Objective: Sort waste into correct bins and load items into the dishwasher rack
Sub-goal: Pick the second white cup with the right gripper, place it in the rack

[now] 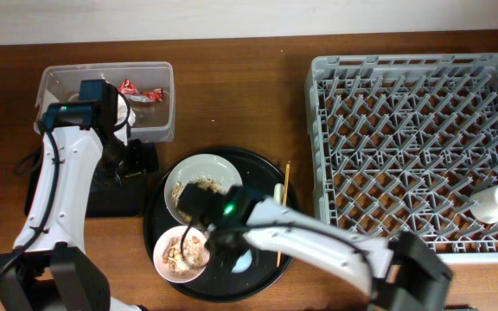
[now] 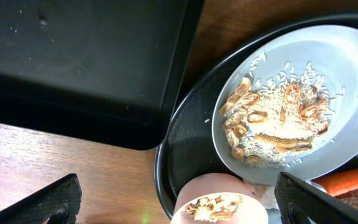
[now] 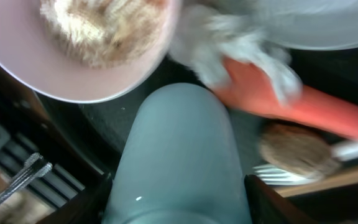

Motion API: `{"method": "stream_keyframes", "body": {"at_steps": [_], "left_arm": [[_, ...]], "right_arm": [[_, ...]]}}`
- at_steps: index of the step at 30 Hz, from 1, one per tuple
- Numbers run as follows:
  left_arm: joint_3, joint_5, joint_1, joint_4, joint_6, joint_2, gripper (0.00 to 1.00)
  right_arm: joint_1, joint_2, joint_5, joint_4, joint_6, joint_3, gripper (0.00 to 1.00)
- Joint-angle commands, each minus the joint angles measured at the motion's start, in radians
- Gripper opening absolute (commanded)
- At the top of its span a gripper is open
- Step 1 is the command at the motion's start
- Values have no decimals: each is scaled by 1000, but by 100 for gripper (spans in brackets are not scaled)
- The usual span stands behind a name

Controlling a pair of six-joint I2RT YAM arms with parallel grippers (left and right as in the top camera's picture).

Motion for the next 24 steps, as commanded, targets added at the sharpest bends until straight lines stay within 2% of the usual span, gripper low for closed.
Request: {"method": "stream_keyframes", "body": {"at_steps": [1,2,4,8,12,16,19,24], "left_arm": [[-3,0,0,2,8,-6,99],[-3,0,0,2,8,-6,100],[-3,0,0,3,8,-6,100],[-3,0,0,3,8,-6,99],[-3,0,0,3,8,-6,99],[-3,0,0,3,9,-6,99],[-3,0,0,3,9,-6,100],[-3,1,0,3,8,-6,99]], "right_arm": [[-174,-150,98,-58,14,80,58],[-269,-195,123,-81,7,101,58],[-556,-278,172,-109,-4,155,57],[-1173,-295,170,-65,-23,193,57],[-1541,-237,163,45,-22,192,56],[-1706,-104,156,85,9,192,56],[-1737,-1,156,131,12,192,56],[-1737,41,157,223,12,192,56]]}}
